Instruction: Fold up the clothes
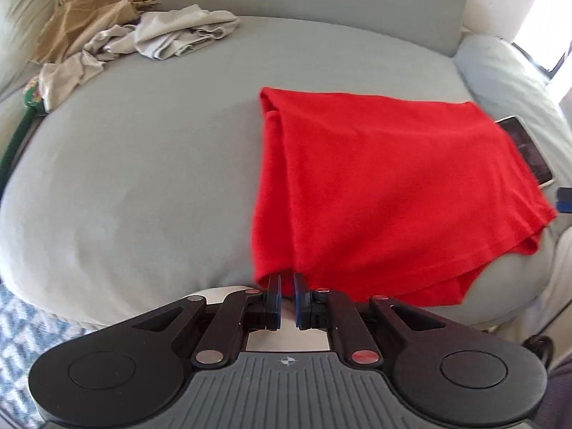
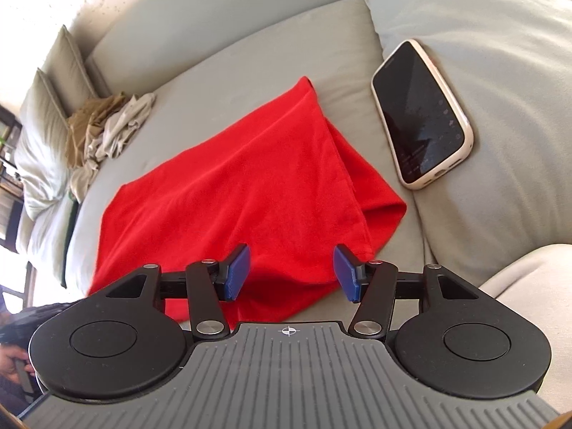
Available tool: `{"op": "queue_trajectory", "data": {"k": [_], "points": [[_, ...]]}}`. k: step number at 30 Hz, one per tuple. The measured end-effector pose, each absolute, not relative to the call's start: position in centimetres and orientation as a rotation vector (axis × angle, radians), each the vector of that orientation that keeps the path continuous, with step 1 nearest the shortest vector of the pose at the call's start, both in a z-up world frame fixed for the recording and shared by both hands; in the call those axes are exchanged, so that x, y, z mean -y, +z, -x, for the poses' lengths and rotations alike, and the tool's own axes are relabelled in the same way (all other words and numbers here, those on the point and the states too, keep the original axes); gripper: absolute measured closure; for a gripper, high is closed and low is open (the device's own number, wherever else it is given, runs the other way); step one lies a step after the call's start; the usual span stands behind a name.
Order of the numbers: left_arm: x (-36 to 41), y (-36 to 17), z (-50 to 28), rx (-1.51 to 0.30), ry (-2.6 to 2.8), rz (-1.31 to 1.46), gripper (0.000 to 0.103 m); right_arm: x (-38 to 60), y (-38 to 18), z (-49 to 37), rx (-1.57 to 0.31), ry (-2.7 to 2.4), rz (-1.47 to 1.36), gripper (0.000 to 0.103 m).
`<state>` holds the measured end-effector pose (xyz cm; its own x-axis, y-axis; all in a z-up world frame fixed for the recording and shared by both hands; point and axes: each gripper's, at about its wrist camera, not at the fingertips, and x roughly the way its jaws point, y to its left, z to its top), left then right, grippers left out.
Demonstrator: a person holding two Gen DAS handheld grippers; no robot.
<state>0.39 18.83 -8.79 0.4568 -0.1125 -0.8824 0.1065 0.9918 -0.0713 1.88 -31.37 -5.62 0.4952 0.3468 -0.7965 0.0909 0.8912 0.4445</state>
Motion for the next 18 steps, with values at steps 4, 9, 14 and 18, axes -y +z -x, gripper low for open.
{"op": "queue_trajectory", "data": {"k": [4,9,14,18], "points": [[-19.3,-7.2,0.1,-1.029,-0.105,0.075,0.084,30.0,-5.0,-1.7,-1.023,0.190,-0.391,0.045],[-14.9,-6.9,-0.1,-0.951,-0.286,0.176,0.084,27.5,-5.6,-2.1,-0.973,0.262,-0.261,0.064],[-8.5,-10.0,-0.6,-1.010,-0.369,0.038,0.084,24.2,-8.2,-3.8,-1.028,0.241,-0.066,0.064],[-7.9,-10.0,0.5,-1.089,-0.401,-0.055,0.080,23.8,-8.0,-1.3,-1.114,0.255,0.076,0.065]]}}
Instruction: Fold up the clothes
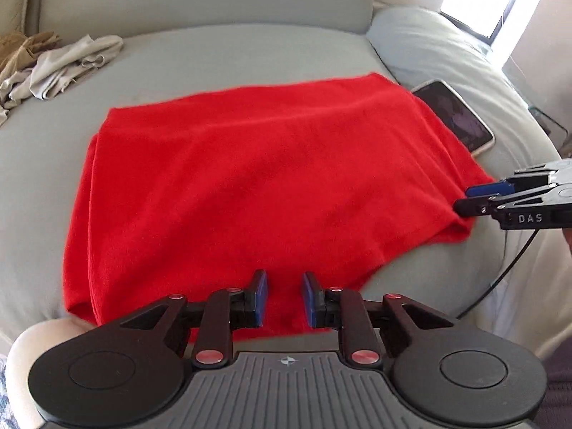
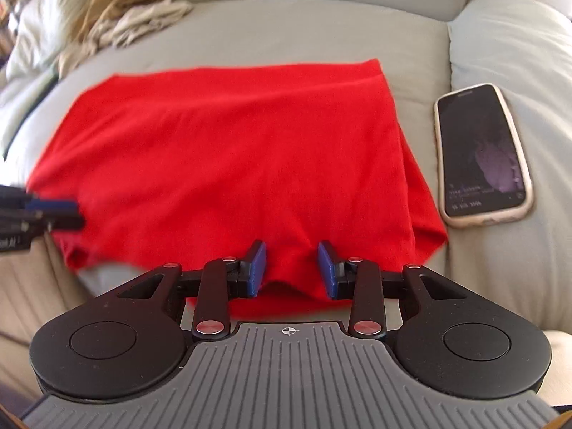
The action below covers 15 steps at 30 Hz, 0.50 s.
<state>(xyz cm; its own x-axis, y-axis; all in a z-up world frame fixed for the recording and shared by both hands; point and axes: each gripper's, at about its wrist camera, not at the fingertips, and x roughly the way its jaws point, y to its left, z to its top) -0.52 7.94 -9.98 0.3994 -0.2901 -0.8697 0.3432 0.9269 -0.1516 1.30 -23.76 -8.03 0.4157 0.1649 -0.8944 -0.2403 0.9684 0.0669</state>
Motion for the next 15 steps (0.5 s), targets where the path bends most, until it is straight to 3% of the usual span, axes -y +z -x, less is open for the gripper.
{"op": "queue_trajectory", "data": {"k": [4,7,8,11,13,15], "points": [[-10.8,-7.7,0.8,-1.068,-0.379,-0.011,0.078,25.9,-6.0,0.0,-1.222,0.251,0.018,0.064],[-13.0,-4.9,-0.6,-0.985,-0.330,0.130,0.071,27.6,-2.8,-0.4,-1.148,0.225,-0.121,0.057],[-13.5,-4.2,-1.2,-0.964,-0.329,0.175,0.070,28.1,-1.8,-0.7,-1.119,0.224,-0.188,0.048],[-14.1,-2.9,-3.2,-0.925,-0.326,0.275,0.068,29.1,0.4,-2.3,-1.013,0.263,-0.398,0.046],[-13.4,-2.7,-4.9,-0.924,-0.321,0.314,0.068,29.1,0.7,-3.7,-0.969,0.278,-0.479,0.049],[-12.5,-3.0,-6.6,-0.933,-0.322,0.354,0.068,28.5,0.7,-5.7,-0.946,0.287,-0.535,0.069]]}}
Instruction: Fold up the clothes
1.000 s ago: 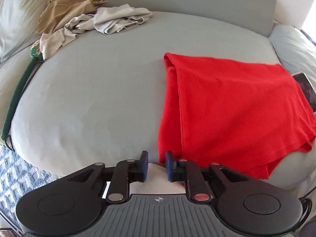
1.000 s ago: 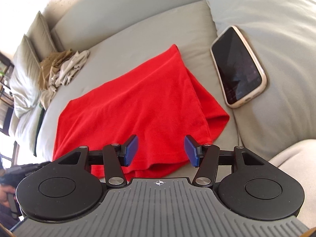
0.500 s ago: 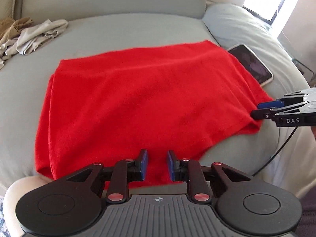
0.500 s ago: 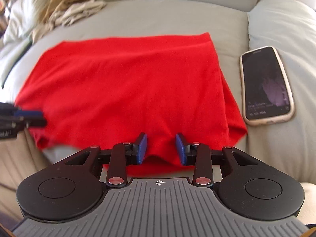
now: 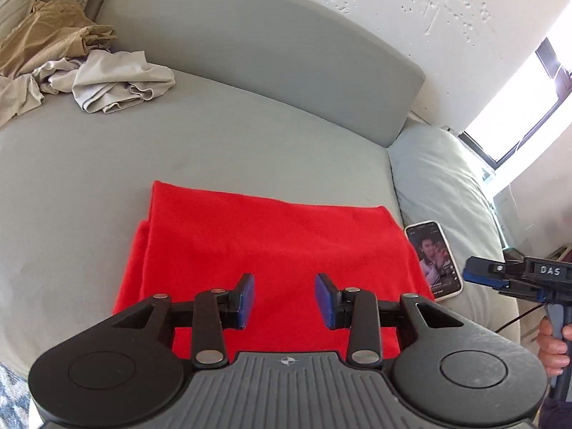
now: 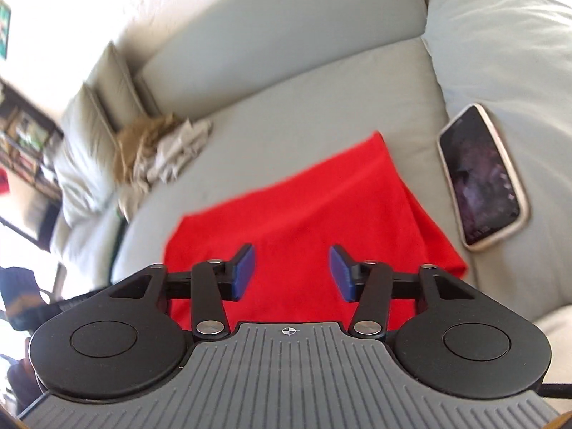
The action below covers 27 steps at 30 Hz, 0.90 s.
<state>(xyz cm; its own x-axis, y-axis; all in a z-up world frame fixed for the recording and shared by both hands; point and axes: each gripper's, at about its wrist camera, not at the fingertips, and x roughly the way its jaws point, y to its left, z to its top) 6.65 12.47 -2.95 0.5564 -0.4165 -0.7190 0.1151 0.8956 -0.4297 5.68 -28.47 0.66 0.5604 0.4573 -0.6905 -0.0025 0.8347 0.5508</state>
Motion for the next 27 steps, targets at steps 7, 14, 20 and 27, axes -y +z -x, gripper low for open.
{"op": "queue_trajectory", "data": {"k": [7,14,20,27], "points": [[-9.8,-10.3,-12.8,-1.026,-0.306,0.340,0.085,24.6,-7.0,-14.7,-1.051,0.311,-0.475,0.069],[-17.2,-14.1,-14.0,-0.911,-0.001,0.573,0.092,30.5,-13.2,-18.2,-0.996,0.102,-0.636,0.103],[-18.8,-10.2,-13.0,-0.828,0.080,0.539,0.097,34.4,-12.3,-17.2,-0.878,0.012,-0.799,0.091],[-12.0,-12.2,-17.4,-1.023,-0.341,0.464,0.088,26.7,-14.2,-21.1,-1.030,0.381,-0.878,0.085]]}}
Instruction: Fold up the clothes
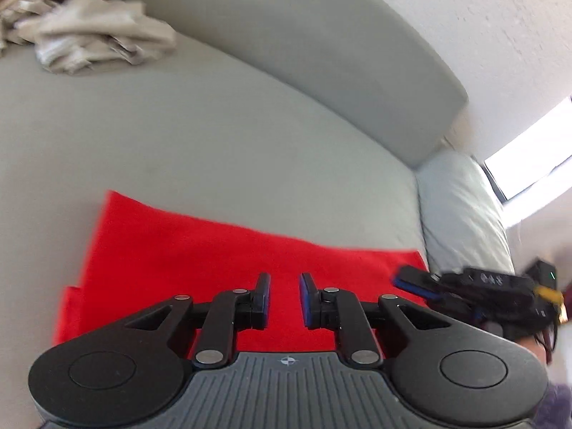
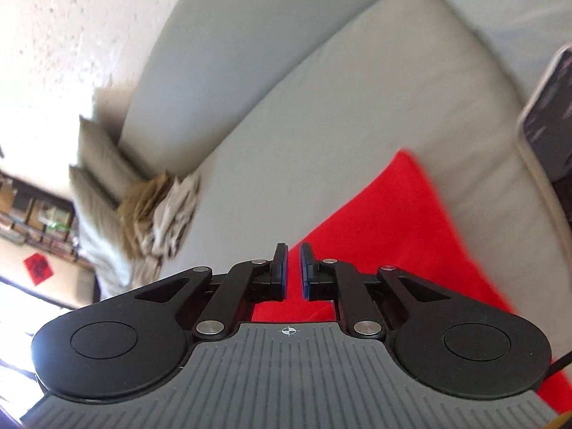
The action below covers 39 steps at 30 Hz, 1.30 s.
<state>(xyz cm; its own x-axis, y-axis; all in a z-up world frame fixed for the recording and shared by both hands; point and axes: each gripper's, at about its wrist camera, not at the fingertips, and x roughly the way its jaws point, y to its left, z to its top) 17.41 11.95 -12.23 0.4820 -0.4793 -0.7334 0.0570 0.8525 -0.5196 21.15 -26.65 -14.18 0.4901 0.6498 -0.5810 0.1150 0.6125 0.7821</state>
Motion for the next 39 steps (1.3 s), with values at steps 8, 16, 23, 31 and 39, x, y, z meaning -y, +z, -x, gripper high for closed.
{"op": "queue_trajectory", "data": {"k": [8,16,23,31,39], "points": [[-15.3,-15.4,-20.6,-0.899,0.089,0.603,0.093,26.0,-17.3,-24.8,-0.918,0.146,-0.785,0.102],[-14.3,-12.6,-16.0,-0.836,-0.076,0.577,0.096,28.6,-15.7,-21.8,-0.850,0.239,-0.960,0.093],[-13.3,-13.7,-14.4,-0.868,-0.026,0.469,0.097,17.6,-18.1,-25.9,-1.102,0.494,-0.841,0.103],[-14.4,-12.3,-13.1,-0.877,-0.071,0.446,0.097,23.0,-15.3,-24.7,-0.815,0.061,-0.850,0.092],[-10.3,-10.2,-11.0,-0.918,-0.253,0.348,0.096,20.7,-14.9,-20.7,-1.010,0.320,-0.785,0.071]]}}
